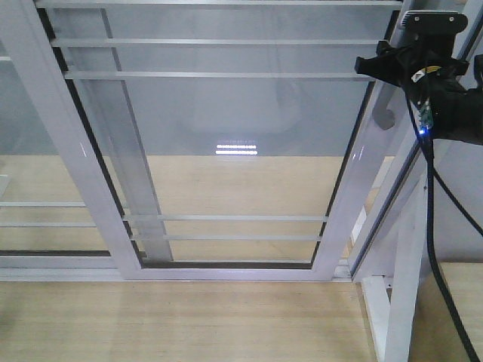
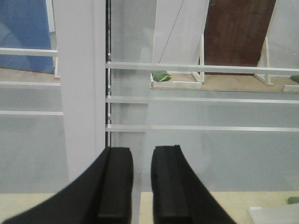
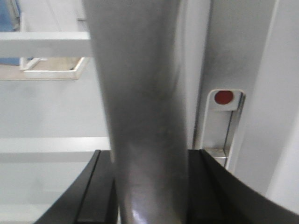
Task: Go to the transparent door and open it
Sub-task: 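Pull the gripped frame with the right gripper, sliding the door open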
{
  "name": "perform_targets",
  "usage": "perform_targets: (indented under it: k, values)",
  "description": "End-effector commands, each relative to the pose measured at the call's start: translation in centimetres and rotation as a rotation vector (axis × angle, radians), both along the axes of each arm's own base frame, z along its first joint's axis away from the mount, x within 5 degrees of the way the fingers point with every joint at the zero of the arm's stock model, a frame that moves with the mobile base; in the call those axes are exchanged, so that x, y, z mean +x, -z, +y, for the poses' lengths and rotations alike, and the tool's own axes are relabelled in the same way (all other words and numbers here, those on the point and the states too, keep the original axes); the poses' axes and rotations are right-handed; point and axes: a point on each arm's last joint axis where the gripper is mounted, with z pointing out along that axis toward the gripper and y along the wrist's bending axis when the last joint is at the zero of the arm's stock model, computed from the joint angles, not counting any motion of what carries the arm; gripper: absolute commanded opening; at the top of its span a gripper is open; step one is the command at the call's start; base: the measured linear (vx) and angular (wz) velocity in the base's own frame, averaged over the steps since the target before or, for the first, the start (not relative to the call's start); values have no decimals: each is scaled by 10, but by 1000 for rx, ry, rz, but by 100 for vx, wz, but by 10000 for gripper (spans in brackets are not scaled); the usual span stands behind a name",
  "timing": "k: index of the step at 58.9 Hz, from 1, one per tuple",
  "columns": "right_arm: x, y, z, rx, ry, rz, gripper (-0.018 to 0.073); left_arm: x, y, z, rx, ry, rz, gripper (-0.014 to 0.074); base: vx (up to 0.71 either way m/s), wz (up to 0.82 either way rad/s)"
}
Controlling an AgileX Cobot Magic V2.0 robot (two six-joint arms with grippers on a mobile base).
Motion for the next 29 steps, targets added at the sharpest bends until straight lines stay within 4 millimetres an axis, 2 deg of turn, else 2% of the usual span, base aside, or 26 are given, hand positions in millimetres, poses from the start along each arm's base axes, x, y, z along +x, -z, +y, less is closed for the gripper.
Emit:
perform_targets:
  k: [1, 15, 29]
  values:
    - [-3, -38, 22, -39, -80, -142, 330, 0, -18, -1, -25, 9, -116, 283, 0, 0]
    - [-6, -38, 38, -27, -115, -143, 330, 0, -18, -1, -25, 9, -116, 283, 0, 0]
    - [-12, -39, 68, -21, -184, -156, 330, 0, -18, -1, -25, 9, -116, 283, 0, 0]
